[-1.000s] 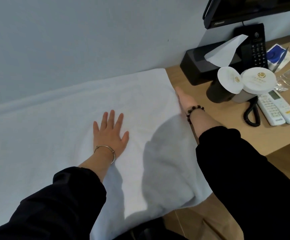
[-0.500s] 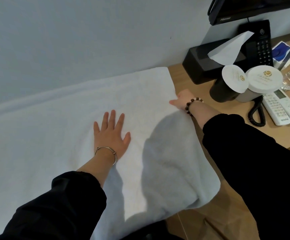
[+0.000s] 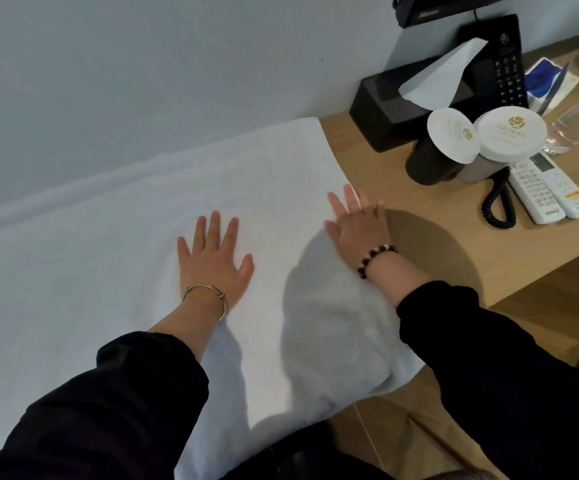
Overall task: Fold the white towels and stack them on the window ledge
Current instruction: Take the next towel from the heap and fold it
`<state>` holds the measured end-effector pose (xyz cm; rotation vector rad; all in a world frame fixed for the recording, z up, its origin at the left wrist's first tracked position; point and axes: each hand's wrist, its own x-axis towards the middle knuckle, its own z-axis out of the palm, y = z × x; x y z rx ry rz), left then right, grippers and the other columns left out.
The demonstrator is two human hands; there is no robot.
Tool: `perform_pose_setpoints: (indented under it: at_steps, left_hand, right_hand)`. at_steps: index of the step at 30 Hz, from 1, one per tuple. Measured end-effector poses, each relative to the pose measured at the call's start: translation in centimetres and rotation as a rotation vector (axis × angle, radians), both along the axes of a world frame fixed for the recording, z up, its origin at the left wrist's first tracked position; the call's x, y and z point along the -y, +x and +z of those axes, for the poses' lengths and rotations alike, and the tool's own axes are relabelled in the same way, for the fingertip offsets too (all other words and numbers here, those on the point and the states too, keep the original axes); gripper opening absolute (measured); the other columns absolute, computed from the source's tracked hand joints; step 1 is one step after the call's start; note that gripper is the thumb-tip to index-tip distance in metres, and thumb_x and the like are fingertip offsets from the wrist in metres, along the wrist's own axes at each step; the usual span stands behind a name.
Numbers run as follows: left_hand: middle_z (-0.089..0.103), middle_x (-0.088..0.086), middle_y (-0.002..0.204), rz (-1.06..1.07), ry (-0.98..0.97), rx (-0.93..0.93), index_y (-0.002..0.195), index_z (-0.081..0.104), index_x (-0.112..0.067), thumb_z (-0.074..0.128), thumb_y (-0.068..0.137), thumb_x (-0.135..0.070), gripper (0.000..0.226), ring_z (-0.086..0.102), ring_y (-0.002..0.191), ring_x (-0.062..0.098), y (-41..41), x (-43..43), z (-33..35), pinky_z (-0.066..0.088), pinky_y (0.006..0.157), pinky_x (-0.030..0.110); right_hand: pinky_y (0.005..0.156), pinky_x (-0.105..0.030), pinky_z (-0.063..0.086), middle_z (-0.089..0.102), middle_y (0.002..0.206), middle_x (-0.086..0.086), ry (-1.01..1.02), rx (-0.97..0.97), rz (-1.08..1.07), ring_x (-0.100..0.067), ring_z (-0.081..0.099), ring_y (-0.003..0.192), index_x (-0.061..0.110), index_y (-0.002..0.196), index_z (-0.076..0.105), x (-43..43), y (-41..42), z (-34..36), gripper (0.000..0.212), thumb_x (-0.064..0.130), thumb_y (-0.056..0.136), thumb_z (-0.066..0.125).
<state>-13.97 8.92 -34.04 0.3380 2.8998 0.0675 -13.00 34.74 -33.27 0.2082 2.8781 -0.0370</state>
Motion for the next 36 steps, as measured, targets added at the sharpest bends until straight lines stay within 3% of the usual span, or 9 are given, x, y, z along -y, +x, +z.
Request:
perform_pose_setpoints:
  at_steps: [6,9,13,15,17,20,26,31,36]
  left_hand:
    - [-0.006,0.004,0.160,-0.014,-0.012,0.000,0.151,0.001,-0.032,0.022,0.096,-0.045,0.060,-0.009,0.146,0.025,0.3,-0.1,0.3,0.002,0.115,0.054]
    - [0.012,0.014,0.157,-0.076,0.029,-0.059,0.149,0.021,-0.025,0.041,0.093,-0.025,0.059,0.005,0.145,0.033,1.6,-2.1,1.7,0.013,0.111,0.058]
    - [0.051,0.023,0.128,-0.291,0.298,-0.174,0.127,0.056,-0.008,0.053,0.075,-0.016,0.053,0.047,0.118,0.044,5.6,-6.0,3.4,0.041,0.087,0.050]
    - [0.041,0.019,0.140,-0.275,0.264,-0.001,0.141,0.041,-0.014,0.048,0.088,-0.029,0.055,0.037,0.127,0.039,8.3,-7.7,3.9,0.038,0.093,0.048]
    - [0.006,0.012,0.158,-0.293,0.079,0.187,0.152,0.005,-0.027,0.035,0.094,-0.055,0.071,0.007,0.144,0.032,10.1,-8.7,3.1,0.022,0.108,0.054]
    - [-0.027,0.004,0.155,-0.423,-0.137,0.253,0.146,-0.021,-0.035,0.020,0.086,-0.074,0.083,-0.023,0.142,0.032,10.8,-8.9,2.4,0.005,0.110,0.064]
    - [-0.030,0.006,0.154,-0.444,-0.203,0.214,0.144,-0.025,-0.034,0.011,0.085,-0.075,0.081,-0.024,0.142,0.034,10.9,-8.9,2.5,0.007,0.108,0.066]
    - [-0.029,0.005,0.154,-0.425,-0.186,0.202,0.145,-0.025,-0.034,0.008,0.085,-0.075,0.079,-0.023,0.142,0.033,10.9,-8.8,2.0,0.008,0.108,0.066]
    - [-0.008,0.000,0.160,-0.348,0.020,0.243,0.151,0.007,-0.033,0.016,0.099,-0.050,0.055,-0.012,0.146,0.025,10.5,-8.7,2.6,0.008,0.112,0.061]
  right_hand:
    - [0.088,-0.039,0.045,0.057,0.120,-0.014,-0.392,-0.178,-0.548,-0.029,0.054,0.105,0.006,0.130,0.046,-3.9,8.5,2.6,0.042,0.034,0.099,0.040]
    - [0.070,-0.032,0.044,0.061,0.088,-0.004,-0.495,-0.121,-0.669,-0.021,0.055,0.080,0.008,0.107,0.058,-3.6,14.4,3.7,0.030,0.033,0.099,0.044]
    - [0.059,-0.029,0.038,0.060,0.079,-0.002,-0.481,-0.101,-0.685,-0.021,0.057,0.076,0.013,0.090,0.057,-2.1,19.0,3.7,0.023,0.033,0.097,0.047]
    - [0.066,-0.028,0.041,0.060,0.087,0.000,-0.456,-0.109,-0.709,-0.020,0.058,0.083,0.015,0.096,0.058,-1.5,20.1,3.4,0.021,0.035,0.095,0.052]
    - [0.077,-0.029,0.044,0.058,0.102,0.001,-0.434,-0.132,-0.740,-0.018,0.055,0.095,0.016,0.107,0.058,-1.1,20.8,3.0,0.027,0.038,0.091,0.058]
    - [0.084,-0.031,0.045,0.055,0.109,-0.001,-0.449,-0.170,-0.777,-0.019,0.054,0.100,0.015,0.111,0.058,-0.9,21.3,2.4,0.035,0.039,0.086,0.064]
    - [0.066,-0.027,0.038,0.050,0.080,0.003,-0.571,-0.062,-0.906,-0.018,0.050,0.079,0.015,0.090,0.049,-0.8,20.8,2.4,0.028,0.038,0.086,0.064]
    - [0.052,-0.020,0.028,0.048,0.073,0.004,-0.642,-0.260,-0.979,-0.015,0.046,0.072,0.014,0.083,0.051,-2.0,21.6,3.1,0.020,0.029,0.089,0.062]
    - [0.059,-0.018,0.032,0.050,0.070,0.004,-0.659,-0.389,-0.488,-0.009,0.045,0.063,0.014,0.080,0.052,2.1,22.3,4.9,0.012,0.015,0.090,0.057]
